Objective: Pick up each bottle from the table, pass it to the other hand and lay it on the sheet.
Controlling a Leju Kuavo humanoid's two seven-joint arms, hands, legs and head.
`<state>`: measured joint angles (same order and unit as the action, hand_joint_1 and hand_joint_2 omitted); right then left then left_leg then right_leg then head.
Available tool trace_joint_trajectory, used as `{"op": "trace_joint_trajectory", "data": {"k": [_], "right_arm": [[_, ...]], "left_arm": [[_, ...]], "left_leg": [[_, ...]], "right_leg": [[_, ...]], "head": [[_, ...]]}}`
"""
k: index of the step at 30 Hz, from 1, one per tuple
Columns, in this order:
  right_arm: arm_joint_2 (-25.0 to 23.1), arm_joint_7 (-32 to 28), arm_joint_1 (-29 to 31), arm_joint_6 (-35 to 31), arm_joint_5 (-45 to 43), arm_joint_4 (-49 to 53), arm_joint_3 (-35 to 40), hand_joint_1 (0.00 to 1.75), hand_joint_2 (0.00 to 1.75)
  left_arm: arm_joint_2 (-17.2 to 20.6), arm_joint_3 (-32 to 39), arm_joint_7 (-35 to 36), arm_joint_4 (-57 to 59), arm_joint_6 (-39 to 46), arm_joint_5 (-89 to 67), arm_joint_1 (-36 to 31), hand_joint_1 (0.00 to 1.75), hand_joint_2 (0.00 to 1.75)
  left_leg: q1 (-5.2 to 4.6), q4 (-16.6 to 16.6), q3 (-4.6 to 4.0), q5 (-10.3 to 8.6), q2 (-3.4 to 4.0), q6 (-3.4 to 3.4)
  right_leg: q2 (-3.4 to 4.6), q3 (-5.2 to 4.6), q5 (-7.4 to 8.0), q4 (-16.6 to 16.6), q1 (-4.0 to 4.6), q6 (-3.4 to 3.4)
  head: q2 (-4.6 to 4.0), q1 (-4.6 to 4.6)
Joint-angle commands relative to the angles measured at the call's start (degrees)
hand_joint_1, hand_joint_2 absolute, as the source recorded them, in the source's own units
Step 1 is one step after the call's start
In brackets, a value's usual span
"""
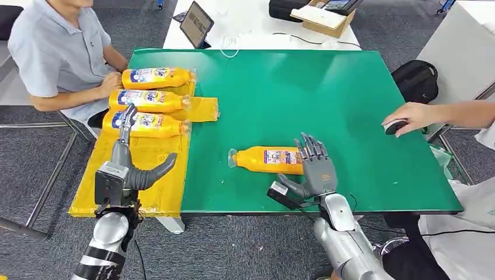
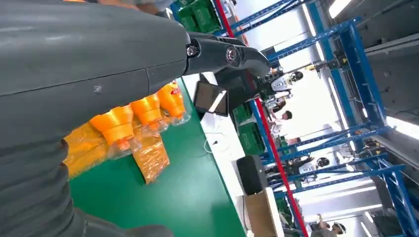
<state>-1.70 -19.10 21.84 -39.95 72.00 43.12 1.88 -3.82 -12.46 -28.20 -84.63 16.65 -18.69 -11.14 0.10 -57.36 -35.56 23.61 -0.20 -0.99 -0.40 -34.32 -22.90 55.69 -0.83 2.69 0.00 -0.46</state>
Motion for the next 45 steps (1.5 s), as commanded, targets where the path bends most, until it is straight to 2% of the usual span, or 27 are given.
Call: {"op": "trace_joint_trajectory", "data": {"k": [1, 8, 9, 12, 16, 18, 24, 28, 32, 34, 35, 36, 37, 45], "right_arm": [[-0.5, 0.8, 6.3, 0.0, -1.2, -13.2, 0.1, 0.00, 0.00], [-0.2, 2.9, 8.6, 1.2, -0.5, -16.9, 2.3, 0.00, 0.00], [0.6, 6.4, 9.4, 3.2, 1.5, -18.7, 3.9, 0.00, 1.75], [1.7, 4.0, 12.3, 5.0, -1.4, -21.2, 4.4, 0.00, 1.75], [2.4, 6.5, 16.4, 10.0, 1.5, -23.8, 7.5, 0.00, 1.75], [3.2, 7.8, 16.9, 11.0, 2.7, -24.3, 8.7, 0.00, 1.75], [3.4, 5.1, 17.5, 12.5, 1.7, -25.2, 9.0, 0.00, 1.75], [3.6, 6.5, 17.5, 13.4, 2.5, -25.6, 10.1, 0.00, 1.75], [3.9, 5.5, 17.4, 15.6, 0.0, -26.4, 8.5, 0.00, 1.75], [2.9, 0.2, 17.4, 22.6, -7.7, -26.8, 3.0, 0.00, 1.75], [2.7, -1.5, 17.3, 24.6, -9.7, -26.8, 1.8, 0.44, 1.75], [2.9, -2.9, 17.0, 25.2, -9.9, -26.6, 2.1, 1.38, 1.75], [3.0, -3.1, 16.8, 24.1, -9.4, -26.7, 3.0, 1.52, 1.75], [3.0, -3.4, 16.7, 23.9, -9.2, -26.7, 3.3, 1.52, 1.75]], "left_arm": [[0.1, -1.4, 1.2, 3.7, 1.5, -2.3, -2.4, 0.00, 1.75], [0.1, -2.2, 1.2, 4.3, 1.4, -2.5, -3.1, 0.00, 1.75], [0.2, -2.6, 1.8, 4.7, 0.2, -1.9, -3.3, 0.00, 1.75], [-0.2, -3.6, 1.7, 7.6, -1.3, -0.9, -5.5, 0.00, 1.75], [-0.4, -4.1, 1.7, 9.8, -2.0, -0.2, -7.5, 0.00, 1.75], [-0.2, -4.3, 1.6, 9.5, -2.0, -0.3, -7.2, 0.00, 1.75], [0.3, -4.2, 1.2, 9.3, -0.9, -1.0, -7.7, 0.00, 1.75], [1.1, -4.1, 1.6, 8.4, -1.6, -0.9, -8.0, 0.00, 1.75], [1.1, -4.3, 2.5, 9.0, -4.6, 1.8, -8.1, 0.00, 1.75], [0.8, -4.5, 1.8, 10.7, -5.7, 3.3, -9.2, 0.00, 1.75], [0.8, -4.7, 1.7, 11.5, -6.2, 3.8, -9.7, 0.00, 1.75], [0.7, -5.0, 1.5, 12.3, -6.5, 4.0, -10.3, 0.00, 1.75], [0.6, -5.4, 1.4, 13.1, -6.7, 4.2, -10.9, 0.00, 1.75], [0.4, -5.5, 1.4, 13.2, -6.8, 4.2, -11.2, 0.00, 1.75]], "left_leg": [[0.02, 0.0, 0.15, 0.05, 0.05, 0.04], [0.04, 0.0, 0.21, 0.08, 0.06, 0.06], [0.00, 0.0, 0.18, 0.05, 0.05, 0.04], [0.01, 0.0, 0.14, 0.04, -0.04, 0.03], [-0.03, 0.0, 0.07, 0.01, 0.01, 0.01], [-0.02, 0.0, 0.15, 0.04, 0.04, 0.02], [-0.02, 0.0, 0.18, 0.05, -0.01, 0.04], [0.00, 0.0, 0.08, 0.00, -0.01, 0.02], [0.00, 0.0, 0.22, 0.06, 0.00, 0.05], [0.02, 0.0, 0.13, 0.00, -0.03, 0.03], [0.03, 0.0, 0.23, 0.03, -0.08, 0.05], [0.02, 0.0, 0.18, 0.00, -0.13, 0.03], [0.04, 0.0, 0.28, 0.03, -0.16, 0.05], [0.03, 0.0, 0.38, 0.03, -0.09, 0.05]], "right_leg": [[0.05, 0.14, -0.04, 0.0, 0.02, -0.07], [0.07, 0.19, -0.06, 0.0, 0.05, -0.10], [0.06, 0.14, -0.05, 0.0, 0.01, -0.08], [-0.03, 0.13, -0.06, 0.0, 0.02, -0.07], [0.02, 0.05, -0.02, 0.0, -0.02, -0.04], [0.04, 0.13, -0.03, 0.0, -0.01, -0.06], [0.00, 0.15, -0.07, 0.0, -0.01, -0.07], [-0.01, 0.06, -0.01, 0.0, 0.01, -0.03], [0.00, 0.20, -0.06, 0.0, 0.01, -0.08], [-0.04, 0.14, -0.01, 0.0, 0.03, -0.05], [-0.08, 0.24, -0.05, 0.0, 0.03, -0.08], [-0.12, 0.19, -0.04, 0.0, 0.02, -0.05], [-0.16, 0.31, -0.08, 0.0, 0.04, -0.09], [-0.06, 0.36, -0.05, 0.0, 0.03, -0.07]], "head": [[0.00, 0.00], [0.00, 0.00], [0.00, 0.00], [0.00, 0.00], [0.00, 0.00], [0.00, 0.00], [0.00, -0.02], [0.00, 0.00], [0.00, 0.00], [0.00, -0.02], [0.00, 0.00], [0.00, 0.00], [0.00, 0.00], [0.00, 0.00]]}}
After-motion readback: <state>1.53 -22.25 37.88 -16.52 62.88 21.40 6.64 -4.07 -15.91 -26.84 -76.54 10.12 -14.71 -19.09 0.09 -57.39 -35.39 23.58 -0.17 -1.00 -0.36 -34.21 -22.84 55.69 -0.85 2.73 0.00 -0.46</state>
